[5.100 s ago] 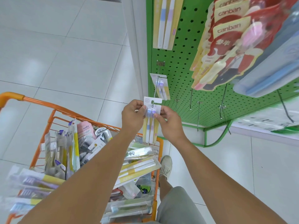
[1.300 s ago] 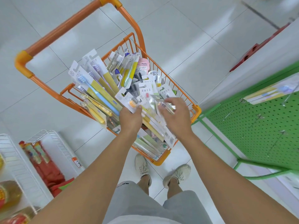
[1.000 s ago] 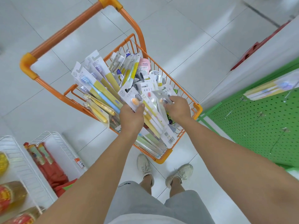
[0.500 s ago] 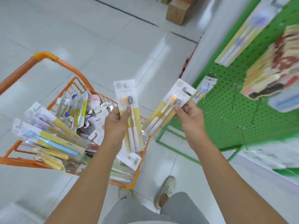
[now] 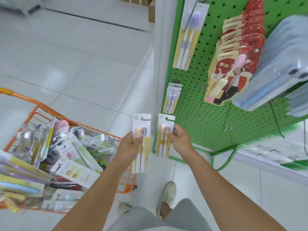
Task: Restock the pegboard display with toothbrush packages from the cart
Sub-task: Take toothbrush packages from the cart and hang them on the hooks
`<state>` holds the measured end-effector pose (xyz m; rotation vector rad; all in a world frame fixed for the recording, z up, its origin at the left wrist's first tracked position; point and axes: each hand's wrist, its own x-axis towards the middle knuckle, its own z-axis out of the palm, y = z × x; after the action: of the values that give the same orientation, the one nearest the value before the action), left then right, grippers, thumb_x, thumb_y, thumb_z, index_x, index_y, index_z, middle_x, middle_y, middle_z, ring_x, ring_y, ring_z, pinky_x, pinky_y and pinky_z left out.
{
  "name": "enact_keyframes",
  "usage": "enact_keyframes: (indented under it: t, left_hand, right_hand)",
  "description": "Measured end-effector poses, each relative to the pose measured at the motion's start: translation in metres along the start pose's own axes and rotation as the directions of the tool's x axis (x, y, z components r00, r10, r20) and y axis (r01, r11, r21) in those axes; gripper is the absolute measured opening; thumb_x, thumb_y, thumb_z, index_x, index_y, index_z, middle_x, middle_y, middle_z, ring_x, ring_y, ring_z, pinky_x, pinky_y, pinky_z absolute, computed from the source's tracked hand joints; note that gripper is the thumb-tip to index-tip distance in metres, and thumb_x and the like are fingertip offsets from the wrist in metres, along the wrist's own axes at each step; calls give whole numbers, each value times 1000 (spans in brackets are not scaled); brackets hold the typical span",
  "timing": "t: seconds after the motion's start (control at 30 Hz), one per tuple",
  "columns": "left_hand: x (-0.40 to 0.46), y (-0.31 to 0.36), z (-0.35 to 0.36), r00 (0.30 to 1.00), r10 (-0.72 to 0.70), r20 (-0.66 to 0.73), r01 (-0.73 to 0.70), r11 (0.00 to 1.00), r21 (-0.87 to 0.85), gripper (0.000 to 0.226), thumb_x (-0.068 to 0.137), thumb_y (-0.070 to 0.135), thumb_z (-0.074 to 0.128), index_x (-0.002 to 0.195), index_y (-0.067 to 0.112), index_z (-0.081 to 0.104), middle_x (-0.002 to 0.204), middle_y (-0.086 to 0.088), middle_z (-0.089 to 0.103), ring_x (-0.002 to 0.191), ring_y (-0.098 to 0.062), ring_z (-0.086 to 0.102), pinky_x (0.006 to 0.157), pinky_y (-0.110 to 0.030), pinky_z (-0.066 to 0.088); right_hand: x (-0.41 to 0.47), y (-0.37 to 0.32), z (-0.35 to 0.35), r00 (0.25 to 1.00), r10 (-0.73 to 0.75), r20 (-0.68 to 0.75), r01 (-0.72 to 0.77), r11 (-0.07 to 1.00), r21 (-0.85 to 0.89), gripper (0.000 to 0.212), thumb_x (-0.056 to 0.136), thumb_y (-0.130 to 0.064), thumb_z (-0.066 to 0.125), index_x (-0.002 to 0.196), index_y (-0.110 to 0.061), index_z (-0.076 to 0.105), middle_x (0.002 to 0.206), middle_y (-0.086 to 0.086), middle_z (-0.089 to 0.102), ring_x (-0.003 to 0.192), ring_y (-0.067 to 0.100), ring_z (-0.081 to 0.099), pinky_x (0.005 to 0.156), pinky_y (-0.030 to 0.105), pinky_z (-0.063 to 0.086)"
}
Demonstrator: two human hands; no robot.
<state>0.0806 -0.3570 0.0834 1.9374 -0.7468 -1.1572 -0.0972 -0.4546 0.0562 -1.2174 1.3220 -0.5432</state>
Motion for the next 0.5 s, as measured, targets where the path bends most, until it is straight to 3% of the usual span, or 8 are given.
enact_keyframes:
  t: [0.17, 0.37, 0.43, 0.5]
  left_hand:
    - [8, 18, 20, 997, -13, -72, 17, 998, 59, 35, 102, 31, 53, 100, -4, 53, 72, -1, 37, 66, -16, 38, 61, -28, 32]
    - [20, 31, 23, 998, -16, -59, 20, 997, 74, 30, 102, 31, 54, 83, 9, 49, 61, 7, 37, 51, -10, 33, 50, -27, 28]
    - [25, 35, 26, 999, -5, -52, 10, 996, 94, 30, 102, 32, 54, 88, 6, 52, 63, 5, 39, 52, -12, 34, 50, -27, 30]
    - [29, 40, 29, 999, 0, -43, 6, 992, 123, 31, 102, 33, 53, 93, 4, 53, 65, 4, 39, 54, -12, 36, 51, -26, 32]
  right_hand:
    - [29, -3, -4, 1000, 8, 19, -8, 999, 32, 12, 99, -20, 63, 110, -18, 68, 106, -2, 71, 90, 12, 64, 71, 25, 49]
    - [53, 2, -10, 997, 66, 33, -68, 997, 33, 14, 98, -22, 64, 111, -17, 68, 108, 0, 71, 98, 19, 67, 75, 28, 52]
    - [64, -1, -10, 997, 76, 31, -76, 997, 0, 11, 98, -26, 65, 107, -21, 67, 105, -4, 71, 98, 16, 66, 75, 26, 51]
    - [77, -4, -9, 996, 88, 22, -88, 996, 6, 13, 97, -32, 67, 105, -22, 66, 106, -4, 70, 105, 21, 66, 84, 34, 53]
